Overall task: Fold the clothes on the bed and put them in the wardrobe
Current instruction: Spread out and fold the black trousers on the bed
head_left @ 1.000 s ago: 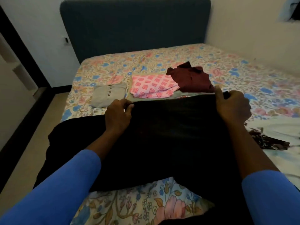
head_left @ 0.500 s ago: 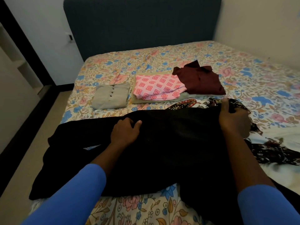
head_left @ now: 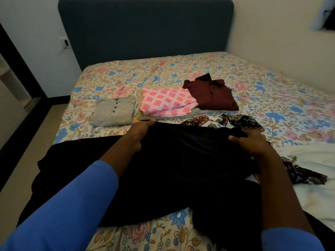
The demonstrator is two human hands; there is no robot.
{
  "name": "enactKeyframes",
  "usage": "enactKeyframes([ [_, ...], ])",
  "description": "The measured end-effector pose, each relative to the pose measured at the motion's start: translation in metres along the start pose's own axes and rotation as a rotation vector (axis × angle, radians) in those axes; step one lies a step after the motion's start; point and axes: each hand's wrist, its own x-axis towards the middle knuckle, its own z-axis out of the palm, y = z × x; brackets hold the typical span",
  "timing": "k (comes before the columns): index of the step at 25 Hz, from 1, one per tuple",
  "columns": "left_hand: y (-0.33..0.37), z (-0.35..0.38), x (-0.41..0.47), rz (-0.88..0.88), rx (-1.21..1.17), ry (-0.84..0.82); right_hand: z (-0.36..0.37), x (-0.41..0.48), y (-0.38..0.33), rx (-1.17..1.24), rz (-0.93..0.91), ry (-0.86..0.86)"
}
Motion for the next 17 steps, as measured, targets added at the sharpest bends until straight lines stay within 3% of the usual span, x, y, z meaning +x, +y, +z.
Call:
enactKeyframes([
  [4,0.005,-0.023,-0.013,0.625,0.232,0.226,-0.002,-0.039,-0.025,0.163,-0.390,0.361],
  [6,0.019,-0.036,-0.040,0.814,0.348,0.331,-0.006,-0.064,-0.051,0.269,-0.527,0.485],
  [8,0.043,-0.046,-0.072,0.826,0.292,0.259,-0.010,-0.086,-0.081,0.276,-0.624,0.610],
  [11,0.075,-0.066,-0.130,0.656,-0.074,-0.040,-0.028,-0.129,-0.132,0.247,-0.814,0.738],
  [12,0.082,-0.072,-0.144,0.719,-0.123,-0.008,-0.037,-0.144,-0.151,0.219,-0.892,0.754],
  [15,0.094,-0.082,-0.168,1.089,0.034,0.520,-0.059,-0.188,-0.199,0.067,-1.075,0.799],
  [17,0.106,-0.081,-0.188,1.252,0.025,0.812,-0.071,-0.216,-0.216,0.053,-1.103,0.820],
])
